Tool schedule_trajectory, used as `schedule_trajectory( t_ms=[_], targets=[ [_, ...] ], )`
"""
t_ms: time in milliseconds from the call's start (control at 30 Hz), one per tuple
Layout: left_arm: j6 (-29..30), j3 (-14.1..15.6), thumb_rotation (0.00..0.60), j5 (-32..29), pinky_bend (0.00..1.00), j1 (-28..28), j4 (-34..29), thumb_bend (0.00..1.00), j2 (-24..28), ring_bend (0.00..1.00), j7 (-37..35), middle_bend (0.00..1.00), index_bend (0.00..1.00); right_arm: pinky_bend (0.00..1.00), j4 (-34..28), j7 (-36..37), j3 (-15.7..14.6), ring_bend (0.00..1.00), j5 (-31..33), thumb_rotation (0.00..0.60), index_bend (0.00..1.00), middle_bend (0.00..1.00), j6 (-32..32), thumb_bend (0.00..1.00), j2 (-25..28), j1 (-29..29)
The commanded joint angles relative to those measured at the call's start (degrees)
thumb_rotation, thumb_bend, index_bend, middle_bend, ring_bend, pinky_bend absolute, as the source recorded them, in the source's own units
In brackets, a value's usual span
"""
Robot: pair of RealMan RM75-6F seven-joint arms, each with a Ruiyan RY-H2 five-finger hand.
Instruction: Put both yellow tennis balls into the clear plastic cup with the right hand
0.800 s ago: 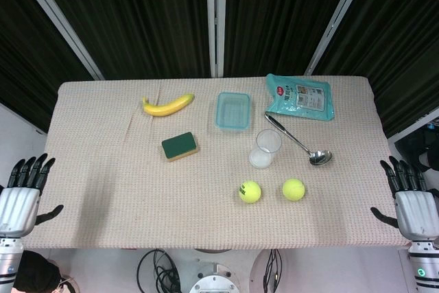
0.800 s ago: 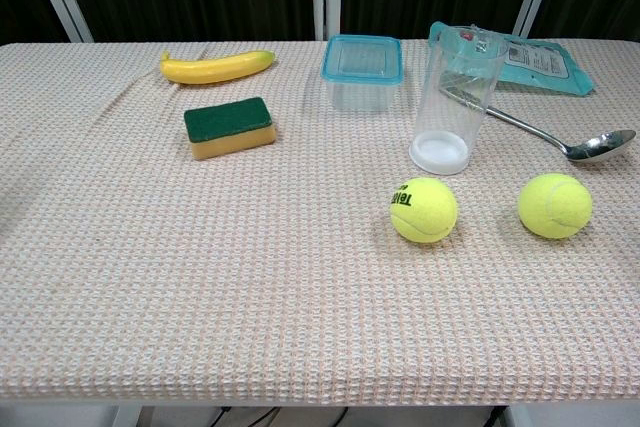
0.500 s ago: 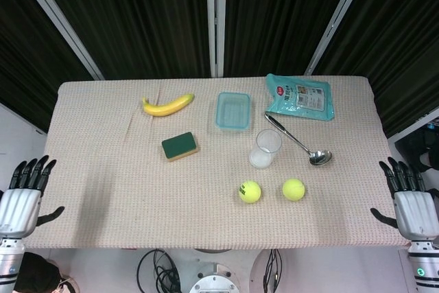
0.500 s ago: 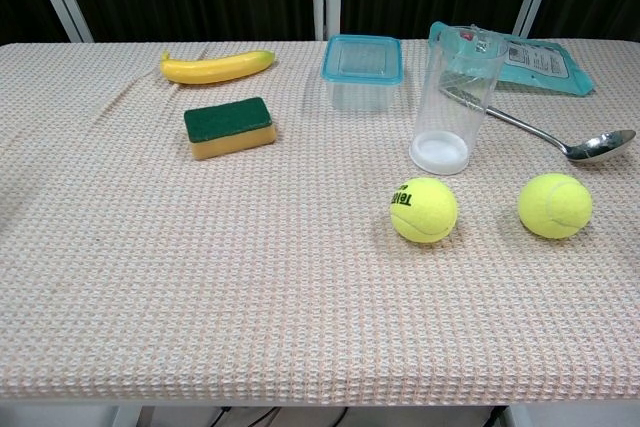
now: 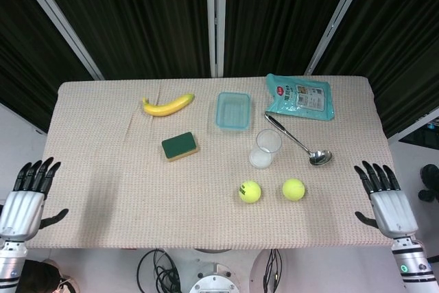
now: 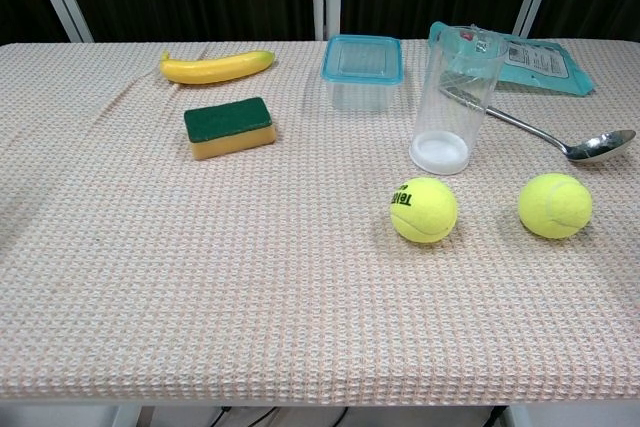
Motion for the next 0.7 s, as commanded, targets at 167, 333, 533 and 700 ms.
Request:
schedule_trajectory(
  t_ms=[167, 333, 533, 700],
  targets=[
    [-0.3, 0.2, 0.6, 0.2, 0.0, -0.1, -0.3, 0.0, -0.4, 0.0, 1.0, 0.0, 0.0, 0.0, 1.6, -1.8, 1.8, 0.0, 0.3, 0.6, 0.0, 0.0, -11.0, 0.05, -5.5, 8.6],
    [-0.5, 0.3, 0.6, -0.4, 0.0, 0.1, 0.4, 0.0, -0.8, 0.0, 0.6, 0.0, 0.0, 0.0, 4.1, -2.0, 2.8, 0.0, 4.3, 0.6, 0.0, 0.0, -17.9, 0.08, -9.9, 12.7],
    [-0.9, 0.1, 0.6, -1.5, 0.0, 0.2, 1.1, 0.0, -1.0, 0.0, 0.2, 0.0, 0.0, 0.02, 6.8, -3.2, 3.0, 0.0, 6.7, 0.6, 0.0, 0.0, -21.0, 0.13, -14.0, 15.2],
    [-2.6, 0.1, 0.6, -3.1, 0.0, 0.0, 0.2, 0.0, -0.3, 0.0, 0.5, 0.0, 0.0, 0.23, 7.5, -5.9, 2.6, 0.02, 7.5, 0.6, 0.0, 0.06, -22.8, 0.17, -15.8, 16.9]
  ],
)
